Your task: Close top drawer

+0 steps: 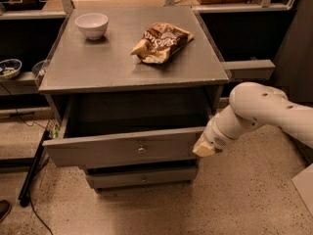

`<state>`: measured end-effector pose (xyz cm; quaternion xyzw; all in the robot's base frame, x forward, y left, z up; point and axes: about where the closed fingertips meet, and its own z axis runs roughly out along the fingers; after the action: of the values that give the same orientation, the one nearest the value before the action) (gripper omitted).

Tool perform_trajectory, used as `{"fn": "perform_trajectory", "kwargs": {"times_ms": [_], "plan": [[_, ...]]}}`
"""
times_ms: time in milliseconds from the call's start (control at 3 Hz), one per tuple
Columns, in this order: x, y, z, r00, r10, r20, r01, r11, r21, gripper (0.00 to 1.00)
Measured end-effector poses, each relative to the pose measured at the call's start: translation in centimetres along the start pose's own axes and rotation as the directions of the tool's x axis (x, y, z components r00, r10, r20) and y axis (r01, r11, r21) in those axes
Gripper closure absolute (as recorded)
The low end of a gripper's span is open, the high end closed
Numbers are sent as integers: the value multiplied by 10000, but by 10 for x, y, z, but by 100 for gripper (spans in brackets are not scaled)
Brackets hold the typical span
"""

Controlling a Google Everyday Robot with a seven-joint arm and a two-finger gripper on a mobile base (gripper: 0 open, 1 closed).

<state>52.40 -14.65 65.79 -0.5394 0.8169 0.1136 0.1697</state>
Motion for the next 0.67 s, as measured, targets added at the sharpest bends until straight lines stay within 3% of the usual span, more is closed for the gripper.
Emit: {"fn": "perform_trajectory", "kwargs": {"times_ms": [667], "plan": [[1,-4,4,9998,198,0,-198,9998,-6,100]]}}
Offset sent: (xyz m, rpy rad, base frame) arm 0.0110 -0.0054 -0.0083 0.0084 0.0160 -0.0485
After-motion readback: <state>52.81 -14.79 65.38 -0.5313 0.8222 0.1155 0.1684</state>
